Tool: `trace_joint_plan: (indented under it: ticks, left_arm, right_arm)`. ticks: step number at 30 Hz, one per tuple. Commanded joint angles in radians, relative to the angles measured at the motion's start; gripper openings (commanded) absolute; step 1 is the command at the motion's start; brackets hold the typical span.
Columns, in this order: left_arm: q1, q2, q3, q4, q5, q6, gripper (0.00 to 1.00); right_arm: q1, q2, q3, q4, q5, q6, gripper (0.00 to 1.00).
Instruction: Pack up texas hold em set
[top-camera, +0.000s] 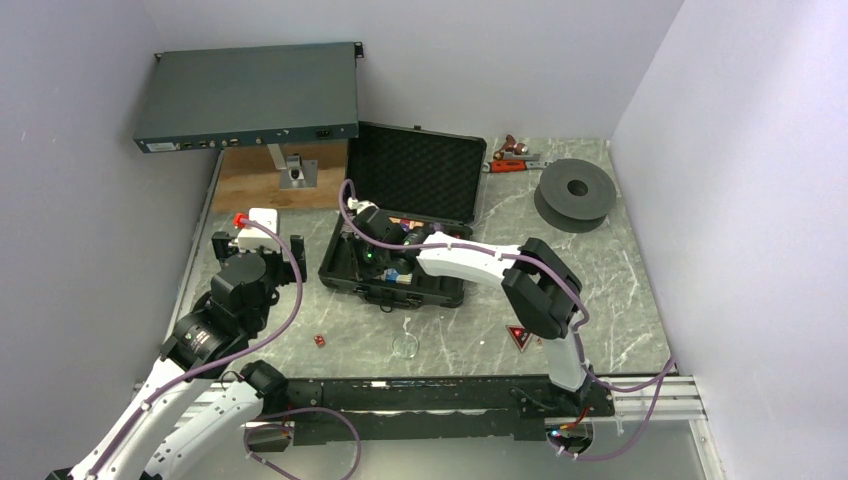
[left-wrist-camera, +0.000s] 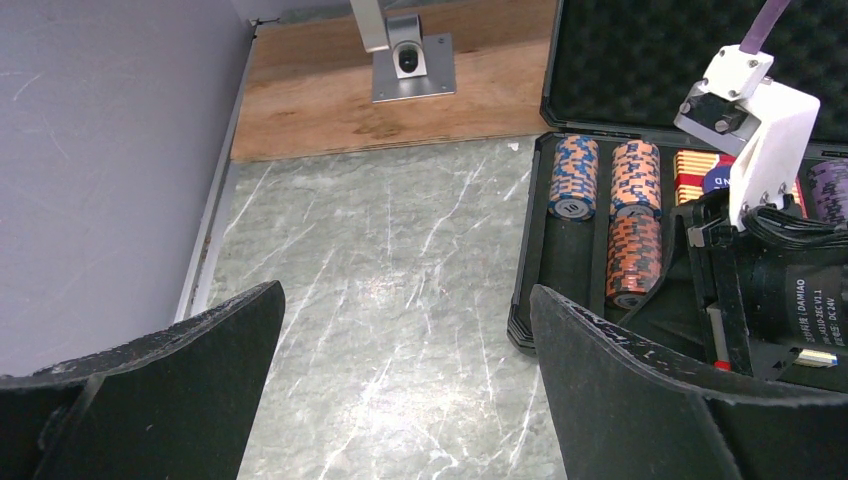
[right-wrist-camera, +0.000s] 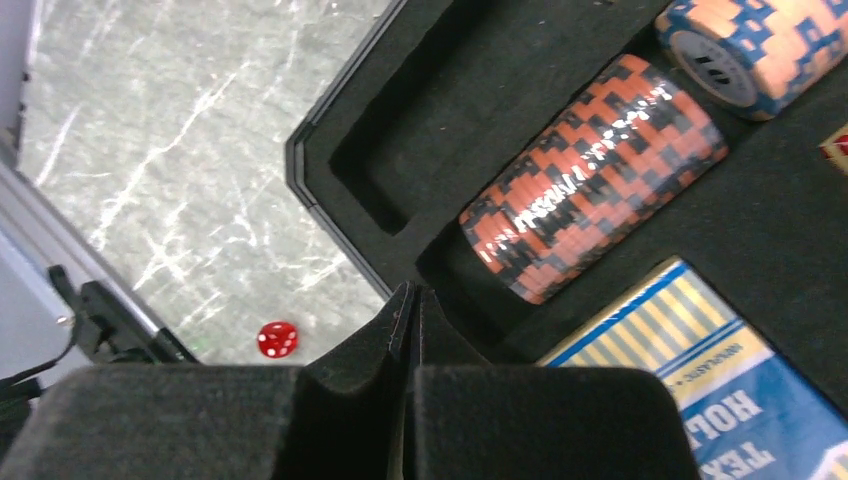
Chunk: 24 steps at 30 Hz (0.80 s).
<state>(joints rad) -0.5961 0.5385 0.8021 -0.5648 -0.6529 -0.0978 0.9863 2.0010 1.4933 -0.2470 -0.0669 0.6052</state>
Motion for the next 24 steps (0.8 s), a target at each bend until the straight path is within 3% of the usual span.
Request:
trace_joint_plan:
  ticks: [1, 14, 24]
  left_arm:
    - [0.005, 0.001, 0.005, 0.025, -0.020, -0.002, 1.00]
    - [0.006, 0.002, 0.003, 0.023, -0.031, -0.002, 1.00]
    - [0.006, 0.002, -0.003, 0.032, -0.037, 0.005, 1.00]
  right_arm:
    - [-0.001, 0.015, 0.056, -0.037, 0.104, -0.082, 0.00]
    - [-0.024, 0.078, 0.174, -0.108, 0.252, -0.180, 0.00]
    - [-0.066, 0.055, 0.176, -0.119, 0.197, -0.226, 0.00]
